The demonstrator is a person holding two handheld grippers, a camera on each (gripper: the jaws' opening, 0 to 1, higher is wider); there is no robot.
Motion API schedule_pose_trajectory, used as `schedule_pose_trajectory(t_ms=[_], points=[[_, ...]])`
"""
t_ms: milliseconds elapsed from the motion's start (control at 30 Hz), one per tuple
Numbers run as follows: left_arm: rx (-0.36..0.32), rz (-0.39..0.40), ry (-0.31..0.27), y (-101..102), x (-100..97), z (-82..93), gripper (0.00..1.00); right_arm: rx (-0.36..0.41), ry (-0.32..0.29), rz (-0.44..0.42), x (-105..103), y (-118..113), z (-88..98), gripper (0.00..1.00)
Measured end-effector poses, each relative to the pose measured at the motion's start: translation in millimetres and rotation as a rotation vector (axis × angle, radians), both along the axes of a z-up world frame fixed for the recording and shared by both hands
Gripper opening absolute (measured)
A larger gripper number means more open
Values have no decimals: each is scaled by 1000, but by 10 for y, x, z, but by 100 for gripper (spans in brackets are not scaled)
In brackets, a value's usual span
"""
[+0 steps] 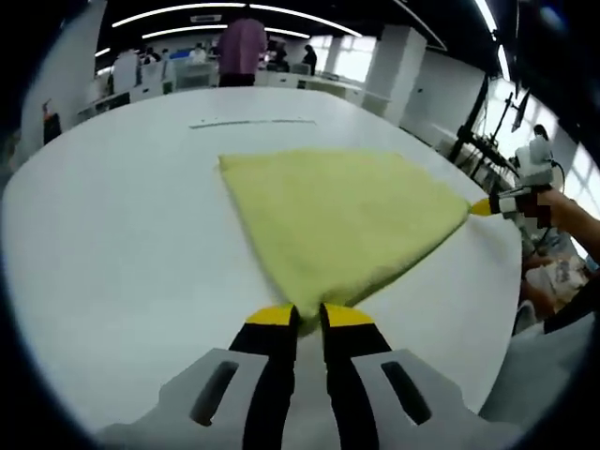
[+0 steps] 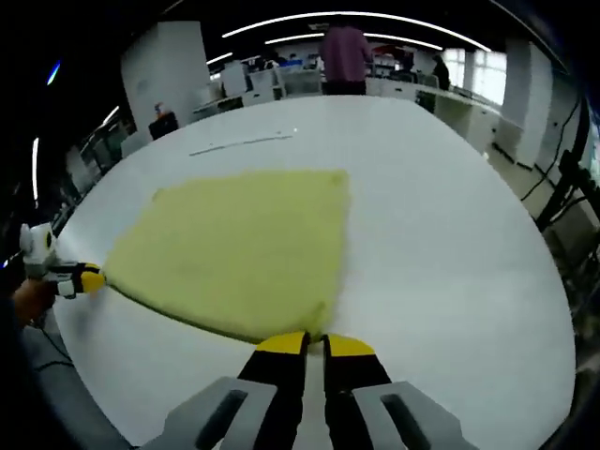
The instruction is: Fold the garment on the visible template until the final outline fits inside the template.
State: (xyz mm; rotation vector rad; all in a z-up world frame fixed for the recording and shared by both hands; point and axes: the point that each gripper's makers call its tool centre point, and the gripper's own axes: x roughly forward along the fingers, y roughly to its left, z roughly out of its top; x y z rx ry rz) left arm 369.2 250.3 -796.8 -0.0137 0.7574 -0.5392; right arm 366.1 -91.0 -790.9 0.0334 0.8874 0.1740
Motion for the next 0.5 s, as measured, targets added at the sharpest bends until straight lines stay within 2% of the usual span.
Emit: schedule_pose_trajectory(t_ms=[67,133,300,400,500], points=[[7,-5,-4,-2,-3,3,5,-30,7,24,-15,-23,-12,0],[5,-4,-3,-1,-3,4,5,-30,4,41,-12,-10,-10,0],[2,0,-4,5,1,11,3,-111,9,156,-10,-45,12,0],[4,-3,-4,6,2,14,2,-140,1,187,1,-80,49,0],[7,-5,-3,8,3,13,2,-120,-9,211,5,-58,80,0]])
